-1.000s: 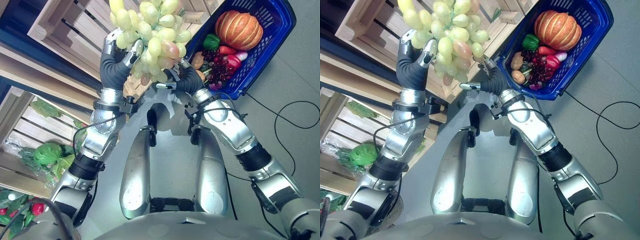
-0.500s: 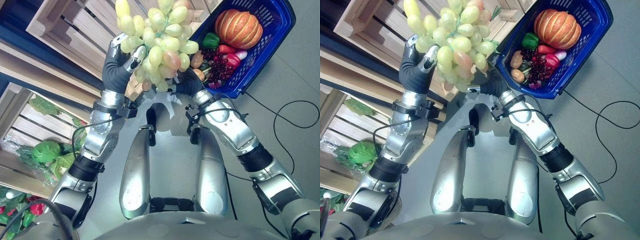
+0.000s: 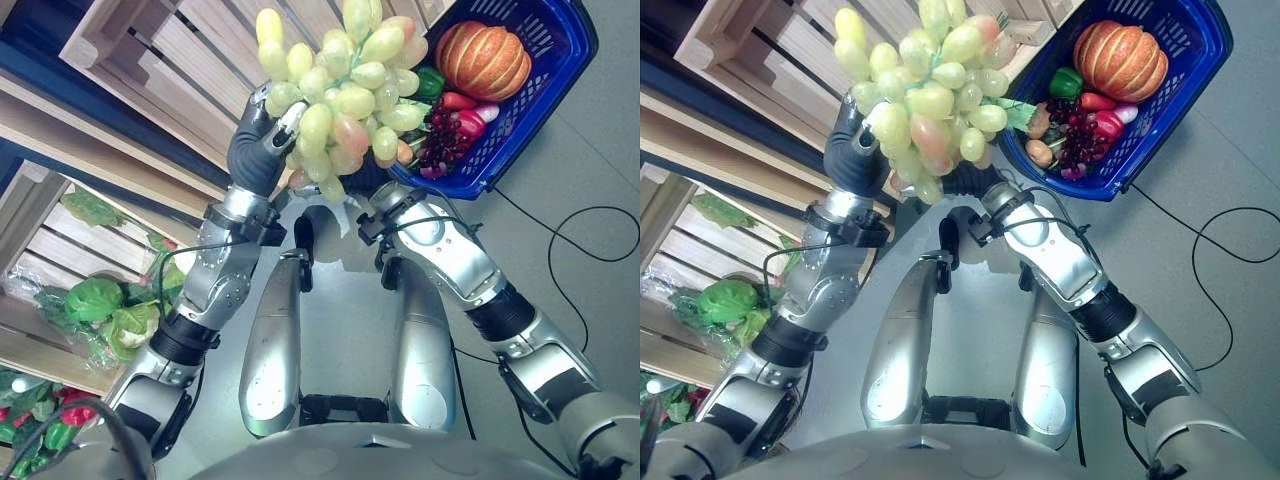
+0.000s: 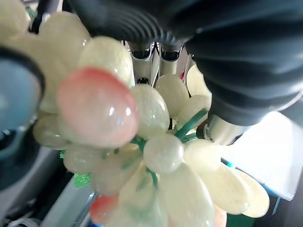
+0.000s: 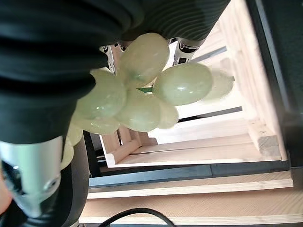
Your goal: Pick up fruits and vegetables into the basket
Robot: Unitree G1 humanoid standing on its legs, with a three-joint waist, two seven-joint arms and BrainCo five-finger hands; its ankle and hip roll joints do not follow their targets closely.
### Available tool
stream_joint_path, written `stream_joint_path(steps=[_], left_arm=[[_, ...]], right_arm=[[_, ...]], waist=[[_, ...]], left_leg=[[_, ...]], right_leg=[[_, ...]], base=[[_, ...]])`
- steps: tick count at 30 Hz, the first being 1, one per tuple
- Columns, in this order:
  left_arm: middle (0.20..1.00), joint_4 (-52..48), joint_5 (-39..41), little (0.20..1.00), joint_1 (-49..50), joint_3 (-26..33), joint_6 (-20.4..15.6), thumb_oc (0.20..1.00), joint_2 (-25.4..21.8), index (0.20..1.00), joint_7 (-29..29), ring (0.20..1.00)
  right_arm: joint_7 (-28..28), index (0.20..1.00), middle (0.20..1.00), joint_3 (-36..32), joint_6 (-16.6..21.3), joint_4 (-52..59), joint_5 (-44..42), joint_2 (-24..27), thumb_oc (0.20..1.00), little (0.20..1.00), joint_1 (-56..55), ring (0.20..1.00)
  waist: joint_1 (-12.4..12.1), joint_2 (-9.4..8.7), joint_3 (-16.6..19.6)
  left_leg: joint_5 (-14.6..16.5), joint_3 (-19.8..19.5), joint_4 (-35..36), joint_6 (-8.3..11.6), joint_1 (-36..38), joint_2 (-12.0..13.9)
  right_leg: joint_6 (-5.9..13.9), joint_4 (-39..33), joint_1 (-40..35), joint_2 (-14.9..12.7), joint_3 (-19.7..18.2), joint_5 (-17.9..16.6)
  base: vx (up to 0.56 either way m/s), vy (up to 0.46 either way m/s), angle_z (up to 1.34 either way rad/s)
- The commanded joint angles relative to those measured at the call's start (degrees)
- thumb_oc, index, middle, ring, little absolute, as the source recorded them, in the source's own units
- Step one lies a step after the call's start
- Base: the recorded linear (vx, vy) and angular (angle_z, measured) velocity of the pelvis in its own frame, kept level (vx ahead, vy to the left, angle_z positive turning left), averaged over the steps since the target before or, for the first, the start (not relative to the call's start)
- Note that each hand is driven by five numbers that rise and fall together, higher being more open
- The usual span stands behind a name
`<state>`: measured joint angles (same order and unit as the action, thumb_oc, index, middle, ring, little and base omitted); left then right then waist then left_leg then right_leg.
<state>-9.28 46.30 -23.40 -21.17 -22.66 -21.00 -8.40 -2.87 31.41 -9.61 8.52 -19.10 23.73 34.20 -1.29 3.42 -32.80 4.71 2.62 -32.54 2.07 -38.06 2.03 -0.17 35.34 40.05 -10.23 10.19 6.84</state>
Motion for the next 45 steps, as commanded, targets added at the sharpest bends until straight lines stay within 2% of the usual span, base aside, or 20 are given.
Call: stream_joint_path(steps=[1, 7, 8, 9, 10, 11, 20, 27, 28, 29, 30, 34, 36, 37, 38, 39, 40, 41, 42, 45], left_arm=[[0.2, -8.75, -1.27, 0.2, -1.8, -3.68, -3.37, 0.2, 1.61, 0.2, -2.54, 0.2], [0.2, -8.6, -3.78, 0.2, -3.18, -4.08, -3.76, 0.2, 0.88, 0.2, -0.36, 0.2], [0.2, -8.56, -3.79, 0.2, -3.26, -4.0, -3.77, 0.2, 0.84, 0.2, -0.29, 0.2], [0.2, -8.59, -3.93, 0.2, -3.97, -3.77, -3.74, 0.2, 0.73, 0.2, -0.19, 0.2], [0.2, -8.37, -3.74, 0.2, -4.16, -3.79, -3.75, 0.2, 0.54, 0.2, 0.02, 0.2], [0.2, -8.16, -3.65, 0.2, -3.71, -4.03, -3.76, 0.2, 0.43, 0.2, -0.1, 0.2], [0.2, -7.53, -7.49, 0.2, -2.92, -4.18, -2.09, 0.2, -0.12, 0.2, 2.21, 0.2], [0.2, -7.16, -11.51, 0.2, -3.39, -3.75, 1.94, 0.2, -1.89, 0.2, 3.75, 0.2], [0.228, -6.98, -11.51, 0.228, -3.39, -3.79, 3.45, 0.228, -2.07, 0.228, 3.62, 0.228], [0.686, -6.87, -11.94, 0.686, -3.48, -3.83, 3.79, 0.686, -2.27, 0.686, 3.3, 0.686], [1.0, -6.82, -12.59, 1.0, -3.54, -3.85, 4.39, 1.0, -2.36, 1.0, 2.8, 1.0], [1.0, -6.66, -15.18, 1.0, -3.95, -4.03, 6.53, 1.0, -3.35, 1.0, 1.24, 1.0], [1.0, -6.73, -19.8, 1.0, -4.21, -3.88, 5.17, 1.0, -4.16, 1.0, 4.21, 1.0], [1.0, -6.57, -26.95, 1.0, -4.51, -3.44, 2.68, 1.0, -4.87, 1.0, 8.73, 1.0], [1.0, -6.54, -34.05, 1.0, -5.46, -2.67, 0.26, 1.0, -5.88, 1.0, 14.08, 1.0], [1.0, -6.42, -35.55, 1.0, -5.15, -2.64, -0.12, 1.0, -6.09, 1.0, 15.35, 1.0], [1.0, -6.48, -40.13, 1.0, -5.8, -2.06, -0.78, 1.0, -6.71, 1.0, 18.91, 1.0], [1.0, -6.19, -52.54, 1.0, -6.55, 0.31, -0.66, 1.0, -8.97, 1.0, 28.79, 1.0], [1.0, -5.97, -57.11, 1.0, -7.08, 1.82, -0.61, 1.0, -10.51, 1.0, 33.46, 1.0], [1.0, -5.55, -62.78, 1.0, -6.86, 4.8, -0.01, 1.0, -12.66, 1.0, 40.06, 1.0]], right_arm=[[0.25, 1.0, 1.0, 1.32, 3.45, 3.36, 0.58, -3.83, 1.0, 1.0, 3.96, 1.0], [-0.13, 1.0, 1.0, 1.77, 3.62, 3.36, -0.26, -3.73, 1.0, 1.0, 4.95, 1.0], [0.37, 0.956, 0.956, 1.76, 3.84, 3.35, -0.39, -3.68, 0.956, 0.956, 4.99, 0.956], [0.82, 0.2, 0.2, 1.62, 4.14, 3.38, -0.32, -3.5, 0.2, 0.2, 5.72, 0.2], [2.36, 0.2, 0.2, 1.65, 4.87, 3.44, -0.93, -3.41, 0.2, 0.2, 5.82, 0.2], [3.04, 0.2, 0.2, 1.97, 4.82, 3.67, -1.03, -3.51, 0.2, 0.2, 5.28, 0.2], [4.38, 0.2, 0.2, 1.9, 2.55, 4.05, -2.44, -3.21, 0.2, 0.2, 4.54, 0.2], [5.65, 0.2, 0.2, 1.26, 3.37, 3.37, -6.29, -2.6, 0.2, 0.2, 4.25, 0.2], [5.88, 0.2, 0.2, 1.15, 3.59, 3.12, -6.89, -2.66, 0.2, 0.2, 4.2, 0.2], [6.03, 0.2, 0.2, 0.95, 3.78, 3.05, -7.43, -2.67, 0.2, 0.2, 4.19, 0.2], [6.09, 0.2, 0.2, 0.86, 3.85, 3.05, -7.63, -2.68, 0.2, 0.2, 4.18, 0.2], [7.06, 0.2, 0.2, 0.13, 4.68, 3.09, -9.14, -2.19, 0.2, 0.2, 4.37, 0.2], [7.44, 0.2, 0.2, -0.32, 5.08, 3.12, -9.82, -2.04, 0.2, 0.2, 4.19, 0.2], [7.7, 0.2, 0.2, -0.62, 5.44, 2.99, -10.43, -1.85, 0.2, 0.2, 4.1, 0.2], [7.94, 0.2, 0.2, -1.13, 5.92, 3.0, -11.01, -1.49, 0.2, 0.2, 4.6, 0.2], [7.97, 0.2, 0.2, -1.14, 6.04, 2.92, -11.22, -1.53, 0.2, 0.2, 4.07, 0.2], [8.12, 0.2, 0.2, -1.44, 6.23, 3.05, -11.58, -1.34, 0.2, 0.2, 4.47, 0.2], [8.71, 0.2, 0.2, -2.59, 7.4, 2.85, -12.65, -0.9, 0.2, 0.2, 3.95, 0.2], [8.94, 0.2, 0.2, -3.49, 8.17, 2.63, -13.42, -0.7, 0.2, 0.2, 3.63, 0.2], [10.14, 0.2, 0.2, -5.49, 10.11, 2.61, -15.52, 0.58, 0.2, 0.2, 2.93, 0.2]], waist=[[-0.7, -1.05, 3.01], [-0.76, -1.14, 3.01], [-0.76, -1.16, 3.01], [-0.71, -1.18, 3.01], [-0.69, -1.19, 3.01], [-0.76, -1.19, 3.01], [-0.98, -1.27, 3.01], [-1.01, -1.1, 3.01], [-1.01, -1.02, 3.01], [-0.98, -0.95, 3.01], [-0.97, -0.93, 3.01], [-0.73, -0.75, 3.01], [-0.59, -0.65, 3.01], [-0.56, -0.58, 3.01], [-0.55, -0.55, 3.01], [-0.61, -0.52, 3.01], [-0.61, -0.53, 3.01], [-0.85, -0.56, 3.01], [-1.04, -0.66, 3.01], [-1.42, -0.81, 3.01]], left_leg=[[5.6, 4.48, 4.24, -5.24, 4.06, -4.93], [5.57, 4.49, 4.36, -5.21, 4.28, -4.93], [5.58, 4.48, 4.36, -5.19, 4.36, -4.93], [3.79, 4.92, 4.91, -5.48, 2.93, -4.8], [3.8, 4.89, 4.91, -5.46, 3.04, -4.84], [5.49, 4.37, 4.26, -5.15, 4.34, -5.0], [5.64, 4.08, 4.13, -5.18, 4.42, -5.02], [5.61, 4.11, 4.0, -5.13, 4.27, -4.93], [5.64, 4.12, 3.87, -5.1, 4.12, -4.88], [5.67, 4.11, 3.83, -5.12, 4.05, -4.88], [5.68, 4.1, 3.83, -5.13, 4.04, -4.89], [5.66, 4.28, 3.73, -5.06, 3.99, -4.73], [5.63, 4.35, 3.8, -5.02, 4.15, -4.7], [5.61, 4.37, 3.79, -4.97, 4.19, -4.67], [3.88, 4.82, 4.31, -5.23, 2.83, -4.5], [5.44, 4.38, 3.84, -4.92, 4.06, -4.62], [3.87, 4.83, 4.29, -5.19, 2.82, -4.47], [3.93, 4.74, 4.05, -5.01, 2.73, -4.44], [4.07, 4.61, 3.8, -4.92, 2.87, -4.41], [4.24, 4.46, 3.23, -4.58, 2.74, -4.24]], right_leg=[[1.41, -0.72, -2.85, 3.22, 2.55, 3.42], [1.43, -0.89, -3.1, 3.26, 2.64, 3.38], [1.45, -0.91, -3.19, 3.23, 2.66, 3.38], [0.86, -1.77, -1.96, 3.14, 3.25, 1.68], [0.88, -1.88, -2.12, 3.12, 3.27, 1.65], [1.45, -1.02, -3.3, 3.18, 2.74, 3.22], [1.5, -0.86, -3.44, 2.93, 3.02, 3.29], [1.46, -0.83, -3.39, 2.97, 3.06, 3.39], [1.46, -0.66, -3.23, 2.94, 3.04, 3.45], [1.47, -0.55, -3.13, 2.9, 3.02, 3.51], [1.48, -0.51, -3.1, 2.89, 3.01, 3.53], [1.38, -0.29, -3.01, 2.93, 2.95, 3.69], [1.34, -0.29, -3.11, 3.02, 2.91, 3.75], [1.28, -0.15, -3.12, 3.06, 2.87, 3.88], [0.6, -0.8, -1.92, 3.0, 3.45, 2.4], [1.14, -0.09, -3.0, 3.11, 2.85, 3.92], [0.53, -0.74, -1.95, 3.03, 3.45, 2.52], [0.44, -0.43, -1.93, 2.99, 3.61, 2.74], [0.43, -0.1, -2.13, 2.88, 3.78, 2.96], [0.39, 0.54, -2.28, 2.57, 4.24, 3.38]], base=[[0.0, 0.0, 0.0], [0.0, 0.0, 0.0], [-0.08, -0.005, 0.0], [-0.08, -0.005, 0.0], [0.0, 0.0, 0.0], [0.08, -0.012, -0.01], [0.01, -0.001, 0.0], [0.0, 0.0, 0.0], [0.0, 0.0, 0.0], [0.0, 0.0, 0.0], [0.0, 0.0, 0.0], [0.0, 0.0, 0.0], [0.0, 0.0, 0.0], [-0.06, -0.01, 0.0], [0.0, 0.0, 0.0], [-0.06, -0.013, 0.02], [0.02, -0.045, 0.01], [-0.05, -0.081, 0.01], [0.02, -0.082, 0.01], [0.02, -0.077, 0.09]])
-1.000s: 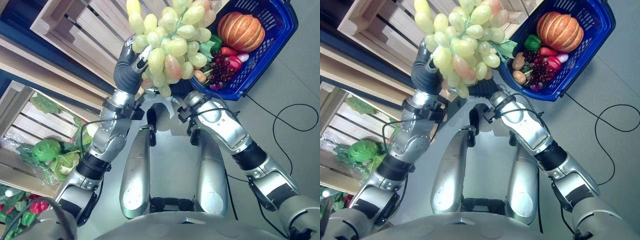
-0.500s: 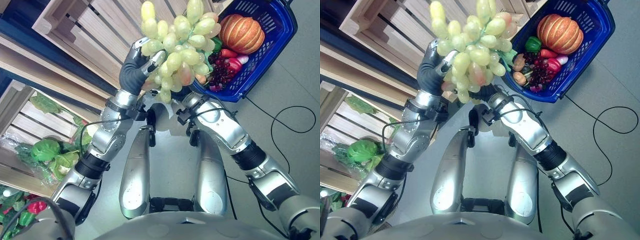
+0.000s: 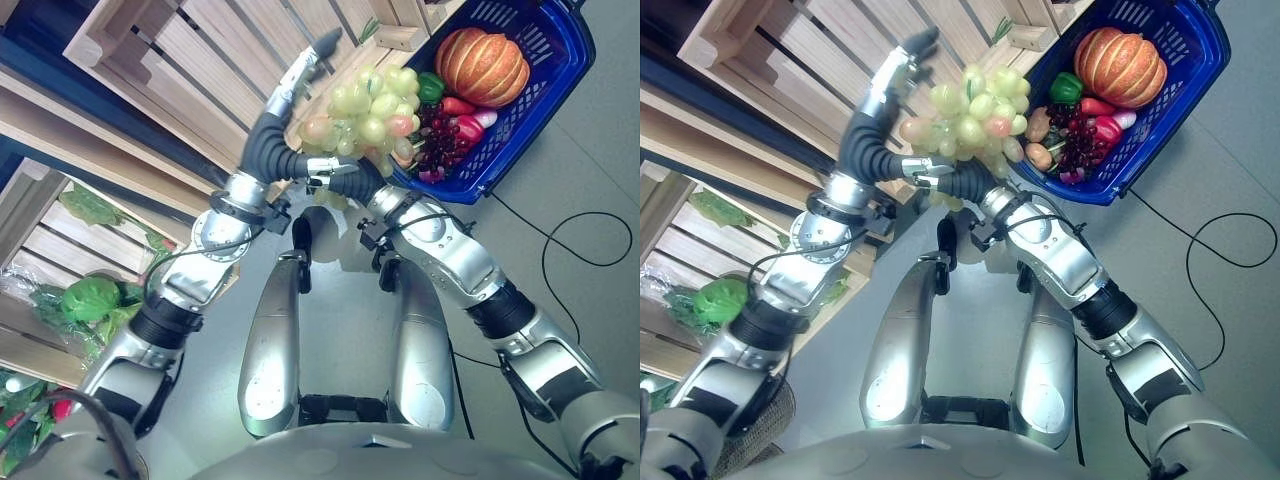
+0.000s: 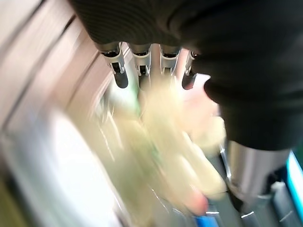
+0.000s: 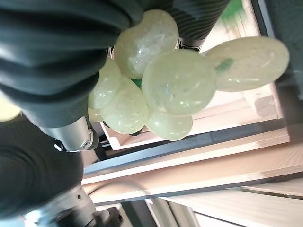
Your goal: Pick up fruits and vegetables into the basket
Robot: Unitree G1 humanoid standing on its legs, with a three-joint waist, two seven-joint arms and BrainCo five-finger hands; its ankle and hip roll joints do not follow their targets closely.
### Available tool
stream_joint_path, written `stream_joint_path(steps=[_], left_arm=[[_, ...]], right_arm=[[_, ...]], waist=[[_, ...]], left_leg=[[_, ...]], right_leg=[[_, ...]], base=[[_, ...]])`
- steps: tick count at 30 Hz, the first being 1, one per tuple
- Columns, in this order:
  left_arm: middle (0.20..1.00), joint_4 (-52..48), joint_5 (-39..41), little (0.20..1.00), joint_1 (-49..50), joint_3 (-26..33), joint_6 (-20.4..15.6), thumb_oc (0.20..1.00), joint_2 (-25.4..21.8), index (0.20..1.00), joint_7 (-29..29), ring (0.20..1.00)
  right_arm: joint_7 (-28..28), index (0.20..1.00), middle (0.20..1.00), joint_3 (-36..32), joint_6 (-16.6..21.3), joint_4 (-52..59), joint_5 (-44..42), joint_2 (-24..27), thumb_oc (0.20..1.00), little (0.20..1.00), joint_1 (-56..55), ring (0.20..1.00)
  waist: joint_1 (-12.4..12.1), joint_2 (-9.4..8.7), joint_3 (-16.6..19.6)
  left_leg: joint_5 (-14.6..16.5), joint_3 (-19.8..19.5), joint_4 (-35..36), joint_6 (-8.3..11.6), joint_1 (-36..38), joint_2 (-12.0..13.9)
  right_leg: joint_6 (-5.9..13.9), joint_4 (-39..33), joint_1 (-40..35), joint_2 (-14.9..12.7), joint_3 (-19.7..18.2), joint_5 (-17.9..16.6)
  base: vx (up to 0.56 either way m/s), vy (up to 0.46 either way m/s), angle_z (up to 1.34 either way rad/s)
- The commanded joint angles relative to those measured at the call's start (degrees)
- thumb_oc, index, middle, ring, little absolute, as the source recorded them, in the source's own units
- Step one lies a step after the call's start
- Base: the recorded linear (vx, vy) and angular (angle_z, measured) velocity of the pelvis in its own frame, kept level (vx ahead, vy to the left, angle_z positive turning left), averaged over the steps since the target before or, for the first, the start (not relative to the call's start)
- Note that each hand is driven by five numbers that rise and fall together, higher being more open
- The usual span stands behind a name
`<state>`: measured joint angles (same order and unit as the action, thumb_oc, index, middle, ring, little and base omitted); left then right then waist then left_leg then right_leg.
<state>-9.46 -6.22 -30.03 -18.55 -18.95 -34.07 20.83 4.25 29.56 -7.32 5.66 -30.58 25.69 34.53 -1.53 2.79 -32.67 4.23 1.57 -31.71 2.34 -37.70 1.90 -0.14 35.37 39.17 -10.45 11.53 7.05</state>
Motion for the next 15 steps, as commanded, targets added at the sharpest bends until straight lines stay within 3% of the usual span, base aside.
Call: stream_joint_path(steps=[1, 2, 6, 9, 12, 15], left_arm=[[1.0, -5.25, -11.01, 1.0, 0.01, 2.98, -3.51, 1.0, -0.15, 1.0, 11.96, 1.0], [1.0, -4.58, -15.45, 1.0, 1.37, 5.13, -3.21, 1.0, -1.58, 1.0, 16.5, 1.0], [1.0, -3.88, -13.59, 1.0, 3.77, 7.62, -5.1, 1.0, -2.96, 1.0, 17.8, 1.0], [1.0, -2.61, -9.4, 1.0, 6.8, 8.92, -6.34, 1.0, -2.94, 1.0, 14.34, 1.0], [1.0, -2.62, -8.65, 1.0, 7.99, 9.59, -7.16, 1.0, -3.1, 1.0, 12.77, 1.0], [1.0, -2.4, -5.8, 1.0, 11.84, 10.43, -7.49, 1.0, -3.24, 1.0, 5.37, 1.0]], right_arm=[[3.46, 0.2, 0.2, -4.43, 8.2, 5.61, -4.35, -1.11, 0.2, 0.2, 2.31, 0.2], [4.22, 0.2, 0.2, -6.56, 9.74, 5.94, -4.38, -0.23, 0.2, 0.2, 1.11, 0.2], [3.94, 0.2, 0.2, -10.18, 12.49, 6.75, -4.61, 2.33, 0.2, 0.2, -0.25, 0.2], [3.18, 0.2, 0.2, -13.9, 14.47, 6.94, -6.04, 4.35, 0.2, 0.2, -2.25, 0.2], [3.1, 0.2, 0.2, -16.22, 15.22, 7.1, -6.71, 5.67, 0.2, 0.2, -2.9, 0.2], [2.6, 0.2, 0.2, -21.62, 16.49, 5.8, -9.31, 8.55, 0.2, 0.2, -5.57, 0.2]], waist=[[-1.28, -0.2, 2.88], [-1.51, -0.35, 2.88], [-1.34, -0.53, 2.88], [-1.16, -0.8, 2.88], [-1.0, -0.92, 2.88], [-0.68, -1.06, 2.88]], left_leg=[[4.81, 5.41, 2.28, -4.78, 2.31, -4.07], [4.96, 5.24, 1.74, -4.53, 2.05, -3.88], [5.19, 5.32, 0.92, -4.24, 1.3, -3.27], [6.7, 4.89, 0.08, -3.89, 1.89, -3.1], [5.46, 5.51, 0.36, -4.13, 0.59, -2.83], [5.47, 5.58, 0.13, -4.08, -0.64, -2.66]], right_leg=[[0.39, 0.68, -1.39, 2.68, 3.02, 3.25], [0.46, 1.26, -1.41, 2.41, 3.5, 3.48], [0.44, 2.36, -0.76, 2.45, 3.51, 3.84], [1.09, 3.79, -1.19, 2.87, 2.9, 5.42], [0.6, 3.38, -0.03, 2.82, 3.63, 4.29], [0.68, 3.71, 1.19, 3.21, 3.58, 4.24]], base=[[0.02, -0.116, 0.09], [0.02, -0.108, 0.07], [0.03, -0.077, 0.16], [0.02, -0.075, 0.12], [-0.02, -0.053, 0.08], [0.0, -0.073, 0.04]])
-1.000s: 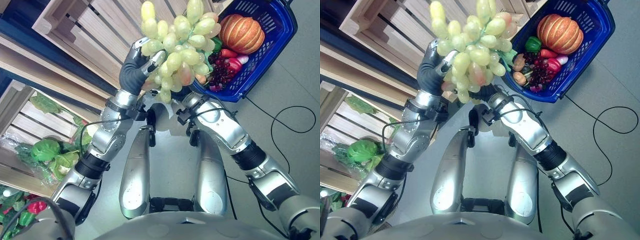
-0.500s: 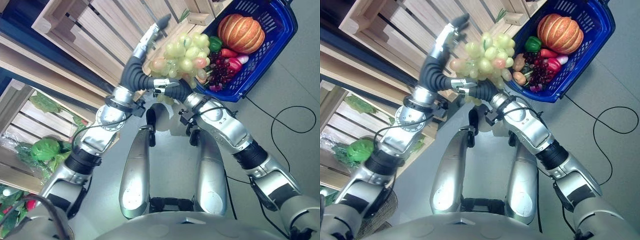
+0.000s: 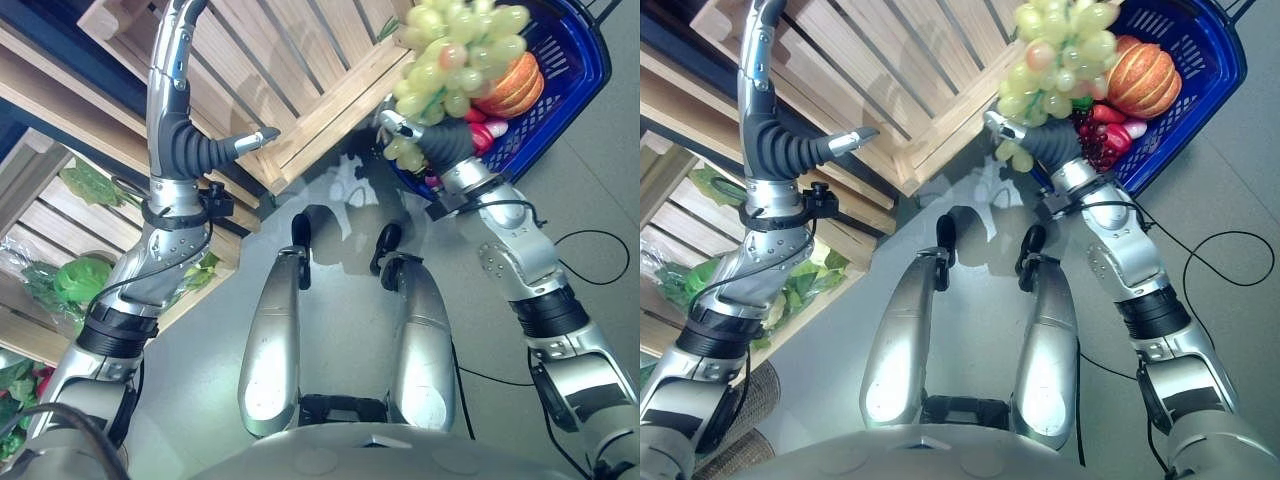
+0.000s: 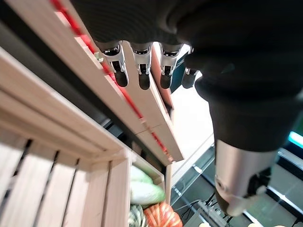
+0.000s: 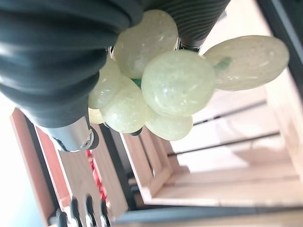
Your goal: Pick up fruits and vegetables into the basket
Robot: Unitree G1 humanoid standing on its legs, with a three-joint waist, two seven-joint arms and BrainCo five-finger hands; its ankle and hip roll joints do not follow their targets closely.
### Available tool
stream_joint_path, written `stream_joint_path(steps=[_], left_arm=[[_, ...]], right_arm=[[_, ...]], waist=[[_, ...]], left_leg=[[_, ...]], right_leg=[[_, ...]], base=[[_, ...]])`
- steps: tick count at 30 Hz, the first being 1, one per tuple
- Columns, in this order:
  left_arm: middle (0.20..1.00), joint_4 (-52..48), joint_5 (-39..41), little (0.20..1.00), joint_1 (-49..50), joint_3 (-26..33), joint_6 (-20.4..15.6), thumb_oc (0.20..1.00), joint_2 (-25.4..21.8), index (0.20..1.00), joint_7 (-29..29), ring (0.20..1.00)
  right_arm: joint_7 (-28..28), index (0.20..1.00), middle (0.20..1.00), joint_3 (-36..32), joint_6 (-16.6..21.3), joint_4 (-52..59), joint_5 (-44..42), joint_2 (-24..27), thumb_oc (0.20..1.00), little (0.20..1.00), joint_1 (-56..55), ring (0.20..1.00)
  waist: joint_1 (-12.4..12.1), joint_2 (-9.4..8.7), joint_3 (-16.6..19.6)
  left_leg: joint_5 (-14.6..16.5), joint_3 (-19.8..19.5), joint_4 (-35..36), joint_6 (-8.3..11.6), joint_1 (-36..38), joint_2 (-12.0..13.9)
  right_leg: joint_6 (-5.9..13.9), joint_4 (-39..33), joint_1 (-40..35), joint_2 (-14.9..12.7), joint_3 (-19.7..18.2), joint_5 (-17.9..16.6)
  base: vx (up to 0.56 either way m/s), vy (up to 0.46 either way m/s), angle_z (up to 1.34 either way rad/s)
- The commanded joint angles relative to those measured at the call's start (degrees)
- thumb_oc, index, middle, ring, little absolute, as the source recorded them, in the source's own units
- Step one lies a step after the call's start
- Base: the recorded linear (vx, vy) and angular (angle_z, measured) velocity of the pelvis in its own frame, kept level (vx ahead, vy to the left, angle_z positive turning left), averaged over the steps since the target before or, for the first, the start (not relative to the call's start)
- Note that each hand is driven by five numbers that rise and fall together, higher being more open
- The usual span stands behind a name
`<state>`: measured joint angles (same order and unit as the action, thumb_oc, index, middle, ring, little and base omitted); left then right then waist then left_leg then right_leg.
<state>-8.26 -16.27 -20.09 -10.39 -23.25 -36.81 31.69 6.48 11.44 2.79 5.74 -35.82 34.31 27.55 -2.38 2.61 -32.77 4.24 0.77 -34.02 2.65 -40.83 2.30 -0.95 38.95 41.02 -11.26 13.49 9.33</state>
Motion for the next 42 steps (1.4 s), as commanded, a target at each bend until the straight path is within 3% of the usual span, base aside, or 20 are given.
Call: stream_joint_path(steps=[1, 6, 9, 10, 11, 12, 15, 20, 21, 24, 27, 33, 34, 35, 38, 42], left_arm=[[1.0, -3.6, 4.25, 1.0, 1.9, 2.28, -3.19, 1.0, -0.5, 1.0, -5.49, 1.0], [1.0, -2.11, 12.22, 1.0, 7.32, 0.48, 0.72, 1.0, -0.93, 1.0, -20.3, 1.0], [1.0, -0.84, 15.62, 1.0, 9.65, -1.43, 3.71, 1.0, -1.7, 1.0, -26.09, 1.0], [1.0, -0.81, 15.44, 1.0, 9.71, -1.51, 3.21, 1.0, -1.86, 1.0, -26.2, 1.0], [1.0, 0.91, 21.13, 1.0, 10.87, -2.94, 6.95, 1.0, -3.1, 1.0, -29.94, 1.0], [1.0, 1.48, 23.39, 1.0, 10.92, -3.53, 8.39, 1.0, -3.69, 1.0, -31.64, 1.0], [1.0, 3.61, 27.16, 1.0, 10.68, -5.72, 10.34, 1.0, -5.9, 1.0, -35.76, 1.0], [1.0, 7.09, 34.93, 1.0, 6.91, -9.88, 13.27, 1.0, -8.05, 1.0, -37.71, 1.0], [1.0, 8.13, 36.23, 1.0, 5.98, -10.95, 13.87, 1.0, -8.04, 1.0, -37.9, 1.0], [1.0, 10.06, 38.43, 1.0, 4.41, -12.73, 13.85, 1.0, -7.94, 1.0, -38.43, 1.0], [1.0, 13.51, 41.56, 1.0, 2.05, -15.51, 16.34, 1.0, -7.01, 1.0, -41.31, 1.0], [1.0, 16.81, 41.76, 1.0, 1.37, -18.58, 17.02, 1.0, -5.37, 1.0, -43.38, 1.0], [1.0, 18.62, 41.26, 1.0, 1.61, -20.06, 16.49, 1.0, -4.03, 1.0, -42.05, 1.0], [1.0, 20.13, 40.32, 1.0, 1.9, -21.2, 16.72, 1.0, -3.08, 1.0, -41.13, 1.0], [1.0, 22.38, 38.69, 1.0, 2.53, -23.09, 15.24, 1.0, -0.71, 1.0, -39.5, 1.0], [1.0, 23.64, 36.49, 1.0, 4.23, -24.46, 13.0, 1.0, 1.56, 1.0, -38.34, 1.0]], right_arm=[[0.37, 0.2, 0.2, -3.5, 6.38, 5.72, -4.07, -0.07, 0.2, 0.2, 1.41, 0.2], [2.58, 0.2, 0.2, -10.01, 6.91, 0.43, -15.16, 2.5, 0.2, 0.2, -2.28, 0.2], [3.67, 0.2, 0.2, -12.38, 5.95, -3.43, -22.63, 3.85, 0.2, 0.2, -3.25, 0.2], [3.98, 0.2, 0.2, -12.56, 5.98, -3.89, -23.01, 4.06, 0.2, 0.2, -3.22, 0.2], [4.75, 0.2, 0.2, -13.43, 4.11, -7.92, -27.93, 5.69, 0.2, 0.2, -2.67, 0.2], [5.03, 0.2, 0.2, -13.53, 3.73, -10.13, -30.04, 6.46, 0.2, 0.2, -1.98, 0.2], [6.49, 0.2, 0.2, -13.43, 0.75, -16.98, -36.04, 8.09, 0.2, 0.2, 0.57, 0.2], [8.35, 0.2, 0.2, -11.36, -4.97, -28.99, -42.76, 10.52, 0.2, 0.2, 6.5, 0.2], [8.67, 0.2, 0.2, -11.05, -7.32, -32.58, -45.12, 11.13, 0.2, 0.2, 7.96, 0.2], [10.13, 0.2, 0.2, -10.03, -9.27, -37.99, -46.85, 11.66, 0.2, 0.2, 10.11, 0.2], [13.01, 0.2, 0.2, -8.66, -12.7, -45.27, -50.23, 12.52, 0.2, 0.2, 13.37, 0.2], [13.99, 0.2, 0.2, -7.17, -14.49, -49.17, -51.39, 12.76, 0.2, 0.2, 15.79, 0.2], [12.87, 0.297, 0.297, -6.68, -14.41, -50.89, -51.37, 12.84, 0.297, 0.297, 17.09, 0.297], [10.1, 1.0, 1.0, -6.95, -13.87, -52.1, -53.72, 12.42, 1.0, 1.0, 17.65, 1.0], [5.81, 1.0, 1.0, -7.26, -13.02, -53.52, -52.2, 10.98, 1.0, 1.0, 18.37, 1.0], [7.34, 1.0, 1.0, -7.66, -9.54, -53.88, -47.59, 9.53, 1.0, 1.0, 17.39, 1.0]], waist=[[0.17, -0.88, 2.97], [0.38, -0.38, 2.97], [0.16, 0.52, 2.97], [0.09, 0.61, 2.97], [-0.17, 1.4, 2.97], [-0.4, 1.8, 2.97], [-0.97, 2.98, 2.97], [-1.79, 4.69, 2.97], [-1.95, 5.26, 2.97], [-2.21, 6.09, 2.97], [-2.52, 7.26, 2.97], [-2.64, 7.93, 2.97], [-2.63, 8.12, 2.97], [-2.51, 8.1, 2.97], [-2.33, 7.96, 2.97], [-2.28, 7.78, 2.97]], left_leg=[[5.46, 6.38, 2.44, -4.39, 2.5, -3.07], [6.4, 5.58, 2.2, -4.14, 0.65, -2.83], [6.04, 5.33, 2.18, -4.16, -1.65, -2.58], [6.04, 5.3, 2.12, -4.16, -1.87, -2.57], [5.65, 5.21, 2.24, -4.09, -3.58, -2.43], [5.51, 5.22, 2.18, -4.05, -4.41, -2.34], [5.27, 5.0, 1.87, -4.07, -6.88, -2.11], [4.72, 4.32, 1.19, -4.15, -11.07, -2.02], [4.5, 4.15, 1.11, -4.07, -12.01, -2.01], [4.25, 3.84, 1.05, -4.11, -13.37, -2.14], [3.77, 3.2, 1.16, -4.18, -15.7, -2.42], [3.11, 2.76, 1.69, -4.16, -17.43, -2.46], [2.97, 2.7, 1.92, -4.1, -17.94, -2.41], [2.94, 2.74, 2.09, -4.05, -17.83, -2.4], [2.73, 2.83, 3.2, -3.97, -16.77, -2.46], [2.57, 3.18, 4.91, -3.92, -14.14, -2.66]], right_leg=[[1.49, 0.13, -0.66, 4.02, 1.61, 1.96], [2.4, 1.2, 1.47, 4.28, 0.75, 2.9], [2.61, 1.47, 3.87, 4.08, 0.73, 2.55], [2.62, 1.53, 4.09, 4.04, 0.75, 2.54], [2.69, 1.58, 5.89, 3.71, 0.76, 2.27], [2.75, 1.61, 6.73, 3.5, 0.77, 2.13], [2.69, 2.46, 9.28, 2.98, 0.77, 2.23], [2.49, 4.51, 13.98, 2.25, 0.48, 2.38], [2.47, 5.1, 15.11, 2.06, 0.26, 2.46], [2.28, 5.88, 16.73, 1.9, -0.04, 2.67], [2.07, 6.73, 19.52, 1.74, -0.6, 2.68], [1.98, 6.85, 21.58, 1.82, -0.97, 2.28], [2.01, 6.75, 22.22, 1.85, -1.1, 2.15], [2.0, 6.52, 22.18, 2.02, -1.17, 2.02], [2.02, 5.34, 21.22, 2.68, -1.23, 1.69], [1.99, 3.47, 18.71, 3.11, -0.79, 1.49]], base=[[0.0, -0.056, -0.02], [0.03, -0.062, -0.02], [-0.01, -0.06, -0.03], [-0.01, -0.038, -0.01], [0.0, 0.0, 0.0], [-0.01, -0.039, -0.01], [0.0, -0.026, -0.01], [0.0, -0.007, 0.0], [0.0, 0.0, 0.0], [0.0, -0.001, 0.02], [-0.01, -0.01, 0.06], [0.0, -0.002, 0.01], [-0.03, 0.031, 0.0], [-0.03, 0.031, 0.0], [-0.03, 0.041, -0.04], [-0.03, 0.056, -0.04]])
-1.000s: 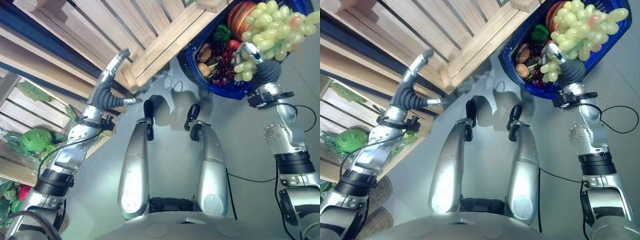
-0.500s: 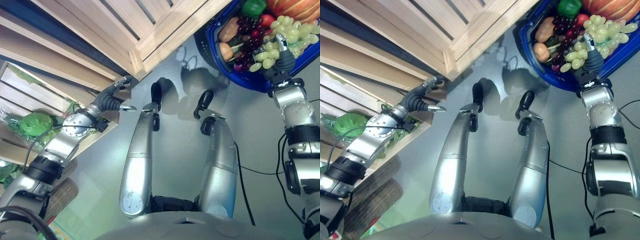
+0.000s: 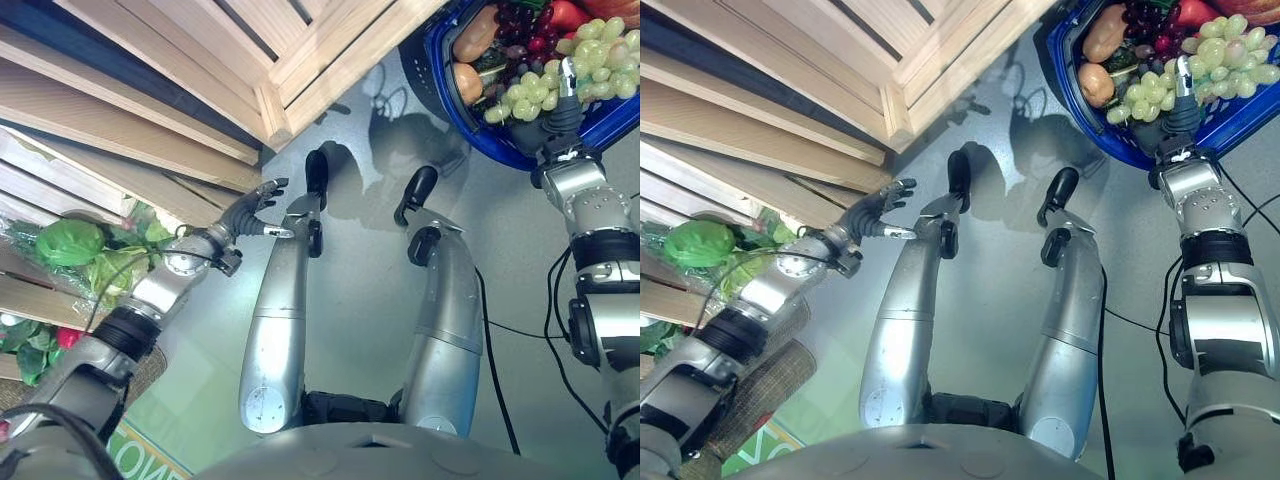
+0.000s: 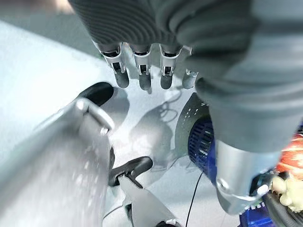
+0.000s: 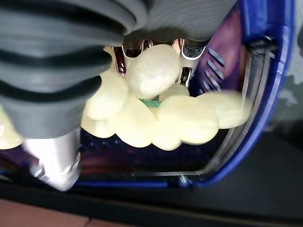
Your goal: Pick up fruits and vegetables into the basket
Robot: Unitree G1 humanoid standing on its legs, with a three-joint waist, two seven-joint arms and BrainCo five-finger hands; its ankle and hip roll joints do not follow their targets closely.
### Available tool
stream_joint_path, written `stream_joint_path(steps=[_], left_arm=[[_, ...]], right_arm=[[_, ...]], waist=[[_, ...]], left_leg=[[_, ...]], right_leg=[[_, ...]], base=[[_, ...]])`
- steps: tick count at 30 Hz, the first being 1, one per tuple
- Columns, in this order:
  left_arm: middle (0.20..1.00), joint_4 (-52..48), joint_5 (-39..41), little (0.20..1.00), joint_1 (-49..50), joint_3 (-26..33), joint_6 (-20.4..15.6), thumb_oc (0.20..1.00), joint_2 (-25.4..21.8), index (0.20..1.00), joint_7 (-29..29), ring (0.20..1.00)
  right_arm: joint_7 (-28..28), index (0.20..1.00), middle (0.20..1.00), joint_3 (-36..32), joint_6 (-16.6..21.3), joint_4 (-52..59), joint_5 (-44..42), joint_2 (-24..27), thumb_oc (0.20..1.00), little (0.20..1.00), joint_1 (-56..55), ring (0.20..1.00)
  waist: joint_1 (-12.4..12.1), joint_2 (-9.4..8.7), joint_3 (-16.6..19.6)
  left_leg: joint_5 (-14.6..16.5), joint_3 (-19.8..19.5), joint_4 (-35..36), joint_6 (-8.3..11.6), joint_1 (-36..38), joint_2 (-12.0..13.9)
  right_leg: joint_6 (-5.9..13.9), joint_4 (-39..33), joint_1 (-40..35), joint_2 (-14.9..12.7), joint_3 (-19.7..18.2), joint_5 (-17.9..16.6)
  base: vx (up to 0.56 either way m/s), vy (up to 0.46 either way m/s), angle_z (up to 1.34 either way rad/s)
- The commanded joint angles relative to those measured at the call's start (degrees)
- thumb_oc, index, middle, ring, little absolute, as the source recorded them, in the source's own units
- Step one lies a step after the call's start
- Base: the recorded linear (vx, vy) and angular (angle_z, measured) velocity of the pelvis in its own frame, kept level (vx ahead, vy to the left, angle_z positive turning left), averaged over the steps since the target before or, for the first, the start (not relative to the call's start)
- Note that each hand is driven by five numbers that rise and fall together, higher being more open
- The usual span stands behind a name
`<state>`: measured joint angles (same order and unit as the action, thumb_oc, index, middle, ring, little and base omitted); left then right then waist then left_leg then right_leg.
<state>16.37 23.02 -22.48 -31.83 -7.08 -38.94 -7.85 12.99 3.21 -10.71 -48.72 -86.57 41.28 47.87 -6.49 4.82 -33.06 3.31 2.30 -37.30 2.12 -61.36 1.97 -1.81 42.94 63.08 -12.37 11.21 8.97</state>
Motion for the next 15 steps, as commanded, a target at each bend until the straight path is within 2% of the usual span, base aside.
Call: stream_joint_path(steps=[1, 2, 3, 4, 5, 6, 7, 11, 13, 14, 15], left_arm=[[1.0, -1.07, -4.24, 1.0, 7.38, -3.34, -3.69, 1.0, 4.36, 1.0, 1.97, 1.0], [1.0, -1.16, -4.79, 1.0, 7.74, -3.52, -3.87, 1.0, 4.66, 1.0, 2.39, 1.0], [1.0, -1.36, -6.71, 1.0, 9.05, -3.82, -4.79, 1.0, 5.64, 1.0, 3.44, 1.0], [1.0, -1.41, -7.46, 1.0, 9.7, -3.81, -5.34, 1.0, 5.93, 1.0, 3.93, 1.0], [1.0, -1.41, -7.58, 1.0, 9.95, -3.86, -5.46, 1.0, 5.91, 1.0, 4.02, 1.0], [1.0, -1.22, -8.56, 1.0, 10.7, -3.67, -6.48, 1.0, 6.25, 1.0, 4.14, 1.0], [1.0, -1.35, -8.96, 1.0, 11.28, -3.71, -7.07, 1.0, 6.37, 1.0, 4.36, 1.0], [1.0, -0.28, -9.87, 1.0, 13.94, -3.22, -9.67, 1.0, 6.67, 1.0, 4.16, 1.0], [1.0, 0.34, -9.78, 1.0, 14.71, -2.83, -10.09, 1.0, 6.66, 1.0, 3.52, 1.0], [1.0, 0.94, -9.22, 1.0, 14.92, -2.37, -10.33, 1.0, 6.43, 1.0, 2.89, 1.0], [1.0, 1.44, -8.59, 1.0, 15.18, -2.16, -10.38, 1.0, 6.58, 1.0, 2.33, 1.0]], right_arm=[[1.77, 1.0, 1.0, 0.46, 5.79, 1.24, 4.66, 1.98, 1.0, 1.0, -3.86, 1.0], [2.56, 1.0, 1.0, 0.63, 6.48, 1.77, 5.19, 1.46, 1.0, 1.0, -4.7, 1.0], [3.55, 1.0, 1.0, 0.77, 10.62, 4.08, 10.49, -0.24, 1.0, 1.0, -8.13, 1.0], [4.44, 1.0, 1.0, 0.98, 12.88, 5.63, 12.52, -1.3, 1.0, 1.0, -10.6, 1.0], [4.45, 1.0, 1.0, 0.96, 13.37, 6.02, 13.27, -1.57, 1.0, 1.0, -11.25, 1.0], [3.89, 1.0, 1.0, 1.23, 16.98, 7.51, 16.87, -2.73, 1.0, 1.0, -13.7, 1.0], [3.74, 1.0, 1.0, 1.47, 18.81, 9.05, 18.97, -3.69, 1.0, 1.0, -15.57, 1.0], [2.45, 1.0, 1.0, 3.35, 20.81, 12.54, 28.08, -8.6, 1.0, 1.0, -23.63, 1.0], [1.35, 1.0, 1.0, 4.78, 20.44, 12.53, 31.16, -10.86, 1.0, 1.0, -26.53, 1.0], [0.49, 1.0, 1.0, 5.65, 19.35, 12.11, 33.01, -12.4, 1.0, 1.0, -27.94, 1.0], [0.33, 1.0, 1.0, 6.2, 19.15, 11.66, 33.72, -13.23, 1.0, 1.0, -28.91, 1.0]], waist=[[1.95, 5.44, 3.27], [2.06, 5.35, 3.27], [2.49, 4.78, 3.27], [2.85, 4.34, 3.27], [2.91, 4.24, 3.27], [3.29, 3.8, 3.27], [3.69, 3.44, 3.27], [5.17, 1.73, 3.27], [5.72, 0.97, 3.27], [6.09, 0.27, 3.27], [6.22, -0.02, 3.27]], left_leg=[[3.35, 1.93, 9.01, -3.36, 7.63, -2.35], [3.29, 2.06, 9.34, -3.33, 8.3, -2.38], [3.1, 2.43, 10.95, -3.14, 10.99, -2.69], [2.98, 2.78, 12.12, -3.04, 12.89, -2.83], [2.9, 2.81, 12.47, -3.01, 13.45, -2.85], [2.87, 3.13, 13.22, -2.93, 15.04, -2.99], [2.88, 3.4, 14.03, -2.88, 16.67, -2.98], [3.45, 4.2, 16.38, -2.68, 24.32, -2.82], [3.87, 4.49, 16.98, -2.55, 27.82, -2.58], [2.49, 5.21, 18.34, -2.77, 29.58, -2.24], [2.59, 5.34, 18.79, -2.73, 31.13, -2.12]], right_leg=[[2.82, -1.28, -4.51, 4.46, 1.65, 1.76], [2.78, -1.52, -5.09, 4.61, 1.67, 1.74], [2.87, -3.23, -7.51, 4.92, 1.85, 1.42], [2.91, -4.61, -9.39, 5.1, 2.04, 1.15], [2.93, -4.94, -9.94, 5.15, 2.08, 1.07], [3.05, -6.07, -11.52, 5.25, 2.22, 0.74], [3.11, -6.91, -12.97, 5.37, 2.22, 0.62], [3.53, -10.18, -20.32, 5.71, 2.18, 0.56], [3.75, -11.21, -23.79, 5.8, 2.15, 0.67], [3.45, -13.26, -25.77, 5.91, 2.73, -0.98], [3.56, -13.98, -27.43, 5.85, 2.76, -1.01]], base=[[-0.04, 0.068, 0.0], [-0.06, 0.106, -0.01], [-0.06, 0.109, -0.01], [-0.05, 0.097, -0.03], [-0.04, 0.076, -0.02], [-0.03, 0.077, -0.03], [-0.05, 0.127, -0.04], [-0.03, 0.114, -0.07], [-0.05, 0.118, -0.08], [-0.08, 0.127, -0.09], [-0.1, 0.125, -0.13]])
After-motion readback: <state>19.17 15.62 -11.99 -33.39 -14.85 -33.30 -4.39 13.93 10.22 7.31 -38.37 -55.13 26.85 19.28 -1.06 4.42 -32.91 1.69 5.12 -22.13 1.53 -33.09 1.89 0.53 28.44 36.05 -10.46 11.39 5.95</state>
